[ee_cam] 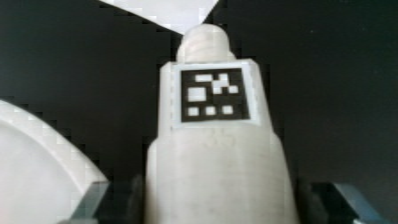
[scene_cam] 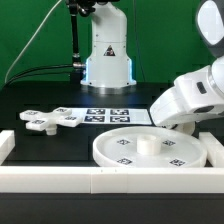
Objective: Assemble round table
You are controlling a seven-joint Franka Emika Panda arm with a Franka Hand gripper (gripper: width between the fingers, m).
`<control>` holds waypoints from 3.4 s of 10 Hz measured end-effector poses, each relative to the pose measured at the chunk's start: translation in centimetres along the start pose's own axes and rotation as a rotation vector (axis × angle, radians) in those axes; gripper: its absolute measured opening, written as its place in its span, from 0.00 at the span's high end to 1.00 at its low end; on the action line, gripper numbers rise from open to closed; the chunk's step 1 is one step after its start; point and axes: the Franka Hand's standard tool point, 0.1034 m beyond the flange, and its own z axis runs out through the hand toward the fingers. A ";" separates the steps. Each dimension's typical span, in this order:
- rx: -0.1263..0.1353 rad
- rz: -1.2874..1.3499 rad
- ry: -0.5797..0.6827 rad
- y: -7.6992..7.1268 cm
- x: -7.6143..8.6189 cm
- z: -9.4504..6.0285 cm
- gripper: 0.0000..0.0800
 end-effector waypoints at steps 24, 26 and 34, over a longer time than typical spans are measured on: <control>0.053 0.127 0.919 10.8 -2.7 -11.0 0.49; 0.018 0.131 1.015 11.3 -3.0 -11.8 0.49; -0.076 0.145 1.237 12.1 -2.8 -10.6 0.49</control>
Offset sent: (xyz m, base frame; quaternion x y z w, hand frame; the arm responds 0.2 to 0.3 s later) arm 0.0124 -0.0208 0.0688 0.0301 -0.0732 -0.0714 0.9943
